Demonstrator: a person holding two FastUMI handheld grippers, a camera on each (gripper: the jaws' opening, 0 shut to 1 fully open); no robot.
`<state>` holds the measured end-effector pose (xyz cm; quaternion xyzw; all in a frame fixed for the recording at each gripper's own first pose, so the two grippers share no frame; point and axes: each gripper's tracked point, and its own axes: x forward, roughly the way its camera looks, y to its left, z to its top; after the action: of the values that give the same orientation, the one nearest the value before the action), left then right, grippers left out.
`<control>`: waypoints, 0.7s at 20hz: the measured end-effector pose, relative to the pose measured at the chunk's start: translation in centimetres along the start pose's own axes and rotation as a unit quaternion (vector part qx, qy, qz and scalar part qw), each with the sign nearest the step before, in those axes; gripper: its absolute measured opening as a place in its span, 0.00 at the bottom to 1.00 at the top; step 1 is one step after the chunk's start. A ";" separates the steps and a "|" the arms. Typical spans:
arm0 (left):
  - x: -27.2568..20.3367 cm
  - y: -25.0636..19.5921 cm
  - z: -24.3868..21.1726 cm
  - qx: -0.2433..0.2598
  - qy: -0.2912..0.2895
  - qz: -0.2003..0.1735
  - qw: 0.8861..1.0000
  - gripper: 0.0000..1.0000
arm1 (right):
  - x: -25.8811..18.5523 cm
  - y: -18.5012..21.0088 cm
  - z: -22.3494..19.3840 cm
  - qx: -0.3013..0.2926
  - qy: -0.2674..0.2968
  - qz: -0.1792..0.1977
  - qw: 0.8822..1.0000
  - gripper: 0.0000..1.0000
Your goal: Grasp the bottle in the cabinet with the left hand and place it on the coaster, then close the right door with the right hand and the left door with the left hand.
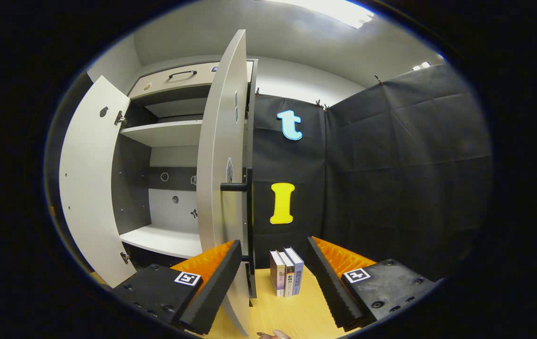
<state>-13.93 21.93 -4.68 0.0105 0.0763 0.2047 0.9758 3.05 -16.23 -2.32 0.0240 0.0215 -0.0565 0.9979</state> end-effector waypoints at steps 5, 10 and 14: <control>3.2 -0.8 0.1 0.004 -0.010 -0.035 0.999 0.96 | -0.1 4.4 -0.3 0.001 0.001 0.010 1.000 0.94; 6.1 -0.6 -0.4 0.001 -0.010 -0.064 0.998 0.96 | 1.3 12.0 -1.5 0.017 0.007 0.065 0.998 0.94; 7.8 -1.7 -0.2 -0.024 -0.013 -0.104 0.994 0.96 | 1.7 16.8 -1.6 0.019 0.011 0.102 0.995 0.98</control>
<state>-6.25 23.53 -6.07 -0.0183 0.0598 0.1042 0.9926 6.57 0.32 -3.21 0.0459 0.0290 0.0453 0.9975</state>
